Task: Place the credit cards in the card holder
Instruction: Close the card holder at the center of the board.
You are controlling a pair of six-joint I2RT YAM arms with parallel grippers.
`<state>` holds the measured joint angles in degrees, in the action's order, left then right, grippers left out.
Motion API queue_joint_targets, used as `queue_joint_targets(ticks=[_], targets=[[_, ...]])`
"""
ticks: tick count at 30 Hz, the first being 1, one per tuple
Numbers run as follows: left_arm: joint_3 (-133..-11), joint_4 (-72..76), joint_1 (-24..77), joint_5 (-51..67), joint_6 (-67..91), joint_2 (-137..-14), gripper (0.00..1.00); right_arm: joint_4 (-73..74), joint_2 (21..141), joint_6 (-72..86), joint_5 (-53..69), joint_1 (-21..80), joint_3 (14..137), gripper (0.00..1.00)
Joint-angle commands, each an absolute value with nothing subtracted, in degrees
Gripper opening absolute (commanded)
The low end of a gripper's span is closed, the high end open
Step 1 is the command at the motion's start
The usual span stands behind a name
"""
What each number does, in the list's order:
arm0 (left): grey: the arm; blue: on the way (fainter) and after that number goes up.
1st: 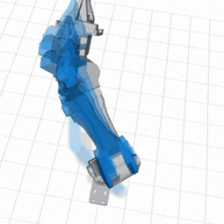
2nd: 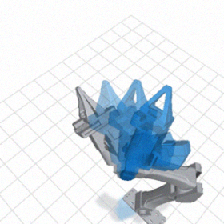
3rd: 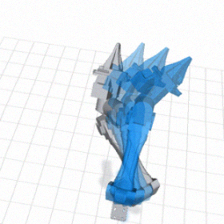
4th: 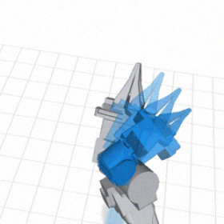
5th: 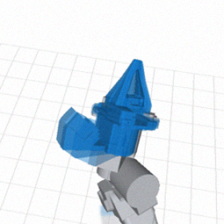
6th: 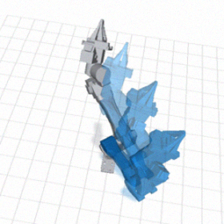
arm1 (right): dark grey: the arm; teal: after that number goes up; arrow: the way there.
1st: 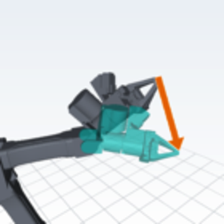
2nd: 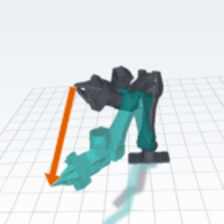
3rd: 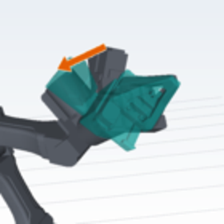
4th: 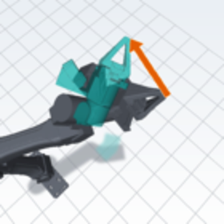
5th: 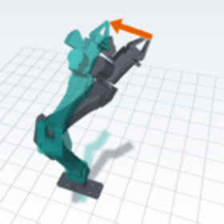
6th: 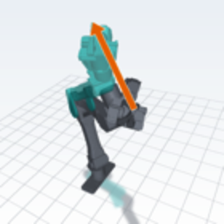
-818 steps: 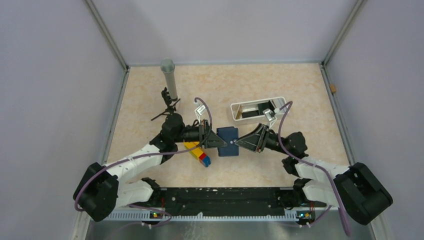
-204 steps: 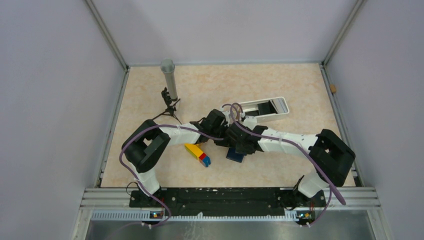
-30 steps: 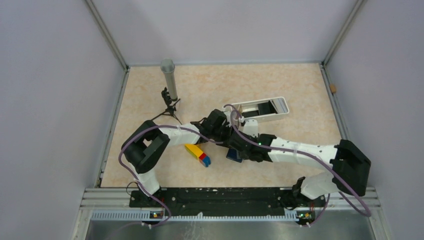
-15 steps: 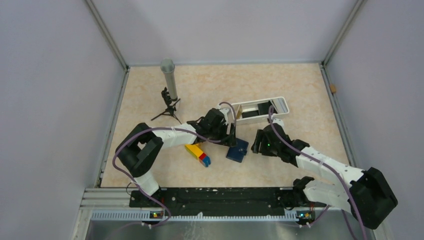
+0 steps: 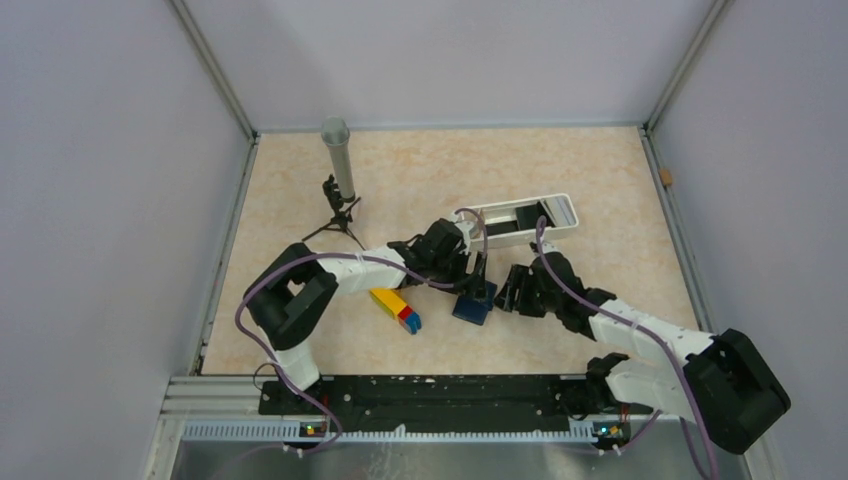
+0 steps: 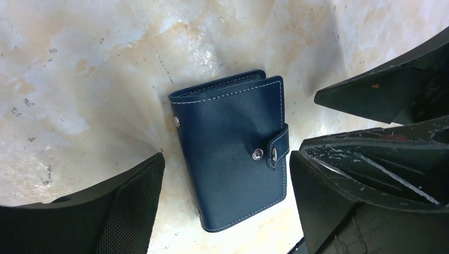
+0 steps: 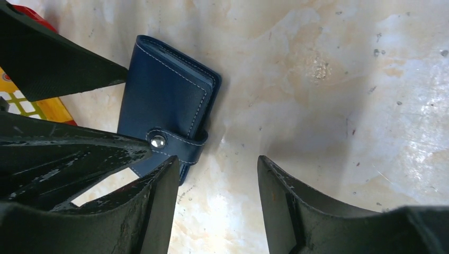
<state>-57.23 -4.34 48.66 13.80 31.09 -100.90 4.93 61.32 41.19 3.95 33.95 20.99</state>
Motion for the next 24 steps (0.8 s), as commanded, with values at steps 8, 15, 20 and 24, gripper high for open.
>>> queue_joint_targets(ticks=[8,15,20,24], targets=[[-61.6,-11.3,50.0,7.2,28.2,-104.2,0.82,0.4,62.1,43.4,3.9,33.5,19.6,0.55],[-62.6,-12.9,50.6,5.8,27.3,-105.1,0.79,0.9,62.1,44.6,2.6,33.5,19.1,0.55],[-62.5,-13.3,50.7,5.4,27.0,-105.0,0.75,0.4,62.7,45.3,2.2,33.5,18.7,0.55],[-62.1,-13.1,50.7,5.0,27.0,-104.8,0.73,-2.0,63.7,46.1,2.3,33.5,18.1,0.53]])
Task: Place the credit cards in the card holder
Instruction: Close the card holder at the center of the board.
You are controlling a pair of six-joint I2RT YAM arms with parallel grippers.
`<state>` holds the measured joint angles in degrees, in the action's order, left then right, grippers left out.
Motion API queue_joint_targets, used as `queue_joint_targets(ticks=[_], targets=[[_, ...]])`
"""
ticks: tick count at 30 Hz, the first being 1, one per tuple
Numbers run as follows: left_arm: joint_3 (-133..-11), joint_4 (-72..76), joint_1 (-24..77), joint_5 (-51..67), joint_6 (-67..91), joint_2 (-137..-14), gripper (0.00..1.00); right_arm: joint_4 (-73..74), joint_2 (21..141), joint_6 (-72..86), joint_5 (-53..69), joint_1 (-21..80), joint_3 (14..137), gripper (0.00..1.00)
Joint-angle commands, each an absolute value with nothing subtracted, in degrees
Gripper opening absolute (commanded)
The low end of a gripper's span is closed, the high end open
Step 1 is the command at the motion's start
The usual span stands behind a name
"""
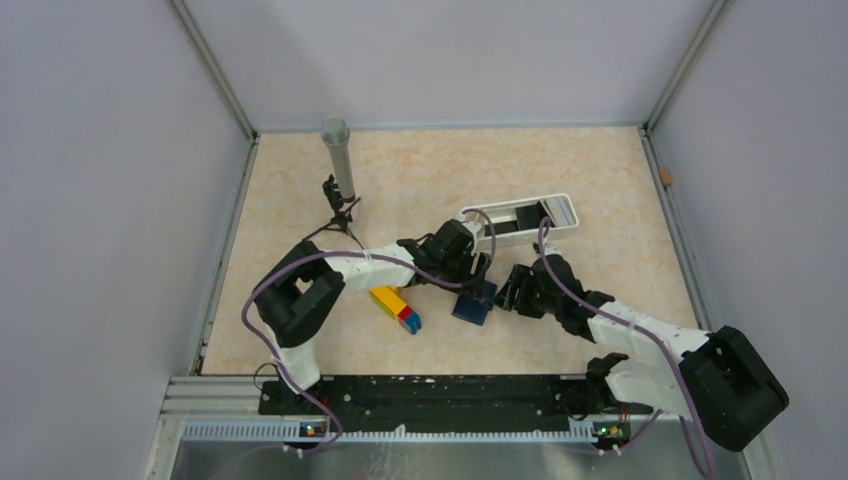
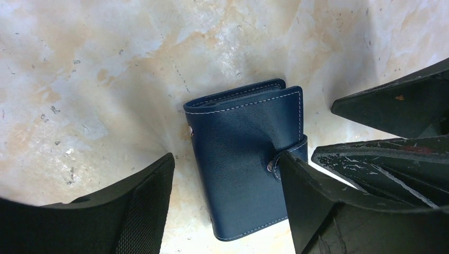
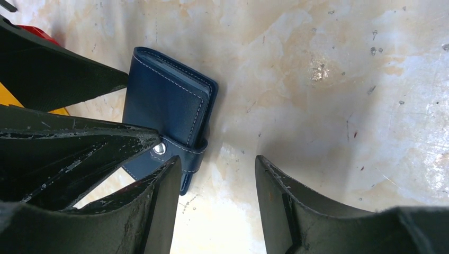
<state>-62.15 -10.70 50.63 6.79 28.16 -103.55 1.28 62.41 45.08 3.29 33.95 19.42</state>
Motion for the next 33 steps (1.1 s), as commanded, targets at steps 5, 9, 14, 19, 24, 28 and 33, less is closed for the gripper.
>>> queue_joint_targets(ticks=[5,9,14,19,24,28,33], targets=[[-61.3,-11.9,50.8,5.5,27.4,-104.5,0.71,-7.1,65.2,48.3,6.1,33.5,16.9,0.45],[-60.9,-11.6,50.7,5.4,27.6,-104.4,0.7,-10.3,66.0,50.4,8.2,33.5,15.9,0.41],[-60.8,-11.3,50.7,5.6,27.7,-104.3,0.7,-12.9,67.1,51.8,9.4,33.5,15.0,0.37],[-60.7,-11.1,50.7,5.8,27.7,-104.2,0.7,-15.3,68.3,52.7,10.8,33.5,14.9,0.33],[-60.2,-10.7,50.7,6.6,28.2,-103.8,0.7,-17.1,69.0,53.7,11.4,33.5,14.5,0.28],[-59.2,-9.3,50.7,8.7,29.0,-103.2,0.7,-17.7,69.5,54.0,11.4,33.5,14.7,0.27],[-57.6,-6.9,50.7,11.9,30.1,-102.9,0.71,-18.8,70.7,54.5,11.7,33.5,14.8,0.25]])
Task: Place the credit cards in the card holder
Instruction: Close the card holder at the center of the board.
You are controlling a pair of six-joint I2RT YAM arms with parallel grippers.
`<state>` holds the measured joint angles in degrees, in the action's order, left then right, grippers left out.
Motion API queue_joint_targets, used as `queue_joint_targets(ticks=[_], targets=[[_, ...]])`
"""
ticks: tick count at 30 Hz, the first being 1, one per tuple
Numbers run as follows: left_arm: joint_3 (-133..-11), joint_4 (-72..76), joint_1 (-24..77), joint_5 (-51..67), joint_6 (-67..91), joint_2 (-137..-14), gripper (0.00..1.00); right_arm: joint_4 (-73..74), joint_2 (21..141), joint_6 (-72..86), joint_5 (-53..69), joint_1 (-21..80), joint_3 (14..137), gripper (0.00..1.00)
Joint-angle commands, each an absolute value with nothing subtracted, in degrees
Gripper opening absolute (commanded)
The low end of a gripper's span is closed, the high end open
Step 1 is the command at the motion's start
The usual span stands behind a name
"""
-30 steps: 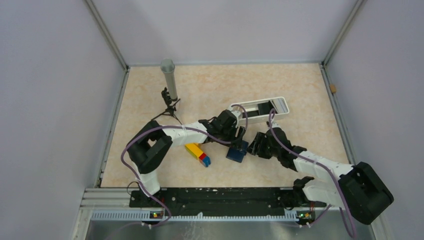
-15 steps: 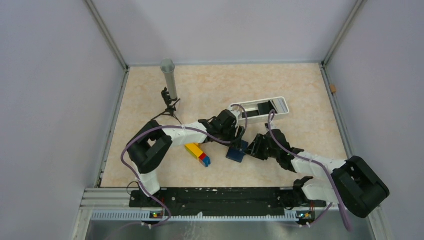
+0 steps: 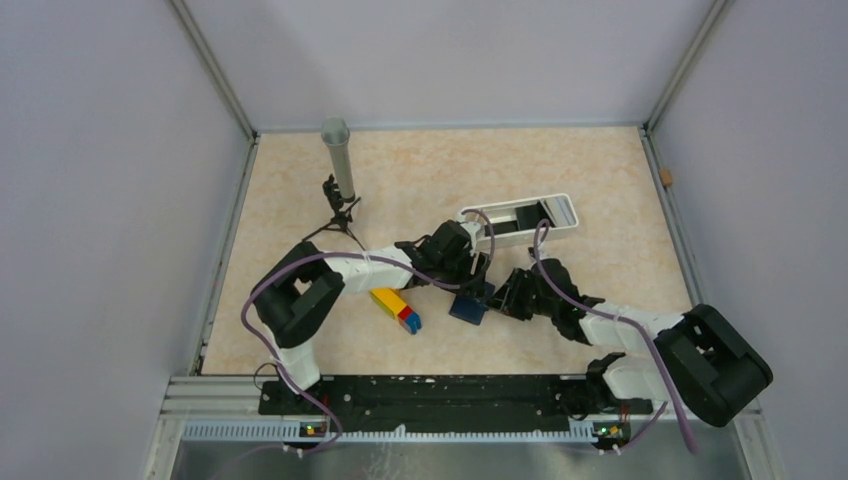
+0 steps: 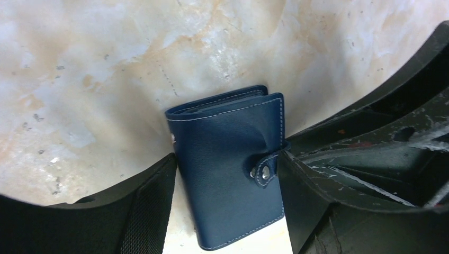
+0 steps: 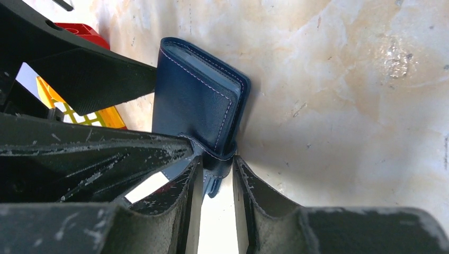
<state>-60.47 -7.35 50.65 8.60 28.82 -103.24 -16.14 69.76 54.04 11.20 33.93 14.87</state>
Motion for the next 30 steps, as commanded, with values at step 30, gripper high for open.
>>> queue_joint_targets(ticks=[30], targets=[[-52.1,-0.5,50.8,19.0,29.7,-101.5,0.6,-17.8,71.6,55.2,10.2,33.6,16.2,0.24]])
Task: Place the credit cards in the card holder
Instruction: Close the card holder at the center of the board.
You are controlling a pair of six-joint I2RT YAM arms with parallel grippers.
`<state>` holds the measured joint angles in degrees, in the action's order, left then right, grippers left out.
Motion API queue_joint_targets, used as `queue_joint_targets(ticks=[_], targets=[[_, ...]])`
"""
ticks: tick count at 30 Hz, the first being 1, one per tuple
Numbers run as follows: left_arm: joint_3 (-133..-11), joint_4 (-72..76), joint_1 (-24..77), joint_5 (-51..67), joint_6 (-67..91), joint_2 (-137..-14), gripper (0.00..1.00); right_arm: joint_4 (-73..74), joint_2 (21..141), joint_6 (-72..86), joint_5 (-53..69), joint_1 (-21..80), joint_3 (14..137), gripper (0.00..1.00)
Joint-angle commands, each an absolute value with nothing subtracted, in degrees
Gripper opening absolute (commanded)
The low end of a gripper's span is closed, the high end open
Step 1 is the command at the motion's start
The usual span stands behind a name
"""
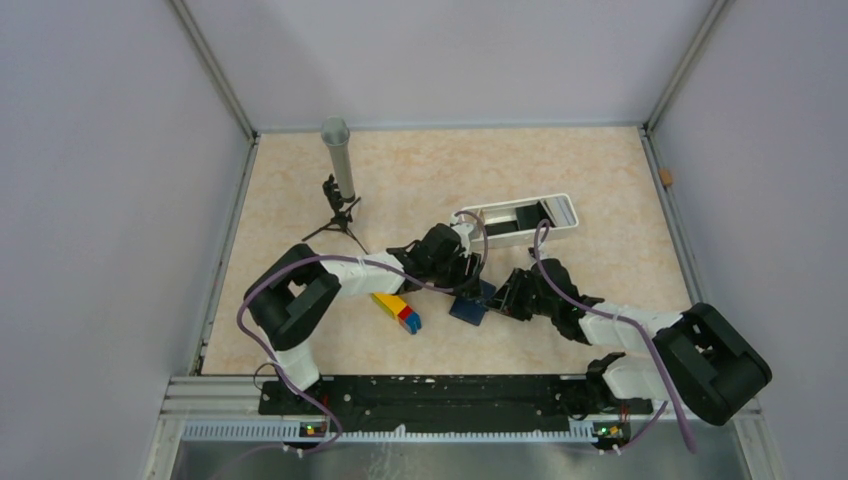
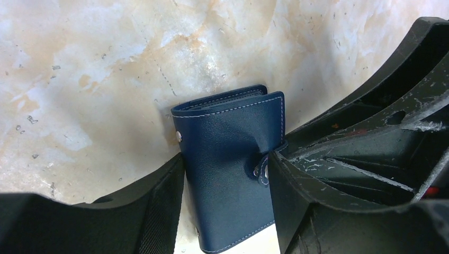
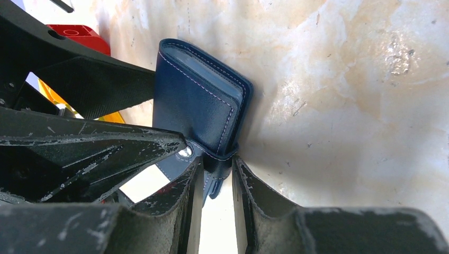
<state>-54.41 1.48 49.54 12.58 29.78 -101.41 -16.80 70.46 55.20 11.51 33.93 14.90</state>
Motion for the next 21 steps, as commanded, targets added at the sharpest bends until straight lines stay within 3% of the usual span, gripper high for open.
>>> queue_joint_targets(ticks=[1,21], targets=[[-52.0,-0.5,50.9,19.2,29.6,-101.4,0.6,-17.9,71.7,55.2,10.1,33.6,16.3,0.24],[-51.0,-0.5,51.6,19.9,29.2,-101.1,0.52,-17.3,73.1,55.5,8.9,34.4,17.7,0.24]])
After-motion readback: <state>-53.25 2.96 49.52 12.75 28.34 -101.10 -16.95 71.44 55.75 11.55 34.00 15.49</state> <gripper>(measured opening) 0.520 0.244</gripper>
